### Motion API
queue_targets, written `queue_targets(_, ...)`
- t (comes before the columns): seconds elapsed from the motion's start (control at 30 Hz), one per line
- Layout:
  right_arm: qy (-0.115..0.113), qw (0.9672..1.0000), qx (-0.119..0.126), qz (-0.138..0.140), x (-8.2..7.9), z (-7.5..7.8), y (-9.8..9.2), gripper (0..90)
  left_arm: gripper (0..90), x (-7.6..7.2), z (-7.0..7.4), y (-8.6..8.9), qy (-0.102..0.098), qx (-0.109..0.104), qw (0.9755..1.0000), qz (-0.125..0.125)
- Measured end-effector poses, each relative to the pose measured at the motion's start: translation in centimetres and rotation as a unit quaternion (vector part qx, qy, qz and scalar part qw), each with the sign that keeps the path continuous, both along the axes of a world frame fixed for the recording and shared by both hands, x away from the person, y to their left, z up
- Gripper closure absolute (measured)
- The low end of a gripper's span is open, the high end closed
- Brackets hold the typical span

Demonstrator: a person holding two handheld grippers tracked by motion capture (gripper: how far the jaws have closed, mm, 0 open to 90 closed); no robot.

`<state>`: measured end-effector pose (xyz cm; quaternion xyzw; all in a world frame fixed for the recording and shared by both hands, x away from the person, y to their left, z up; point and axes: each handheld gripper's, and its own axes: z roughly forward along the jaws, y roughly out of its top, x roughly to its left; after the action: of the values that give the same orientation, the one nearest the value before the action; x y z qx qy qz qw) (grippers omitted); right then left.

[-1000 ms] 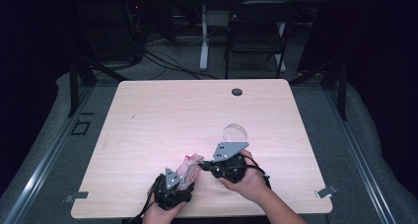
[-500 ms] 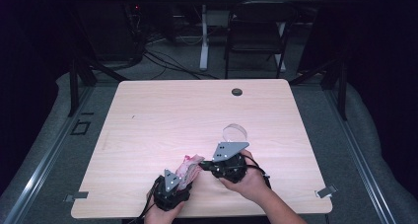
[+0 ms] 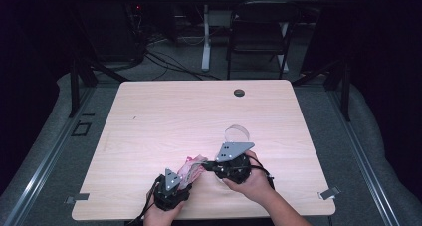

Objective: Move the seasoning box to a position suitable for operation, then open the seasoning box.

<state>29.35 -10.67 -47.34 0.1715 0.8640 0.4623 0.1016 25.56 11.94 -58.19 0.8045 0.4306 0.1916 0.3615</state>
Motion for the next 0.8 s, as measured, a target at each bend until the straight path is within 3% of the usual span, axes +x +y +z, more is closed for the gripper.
queue_targets(0.13, 0.000, 0.9999, 0.011, -0.005, -0.1, 0.2, -0.3, 84.5, 54.3, 0.3, 0.6, 0.1, -0.005, 0.010, 0.9999, -0.007)
queue_targets(0.43, -0.017, 0.9987, 0.032, -0.035, -0.8, 1.0, -1.9, 63.3, 55.2, 1.5, 1.9, 0.4, -0.027, 0.034, 0.9991, -0.002)
queue_targets(0.6, -0.019, 0.9982, 0.030, -0.048, -0.7, 1.1, -2.4, 59.5, 55.4, 2.0, 2.4, 0.7, -0.040, 0.045, 0.9982, 0.002)
queue_targets(0.8, -0.045, 0.9982, -0.002, -0.039, -0.6, 1.3, -2.5, 53.9, 55.6, 2.6, 3.1, 1.1, -0.049, 0.052, 0.9974, 0.002)
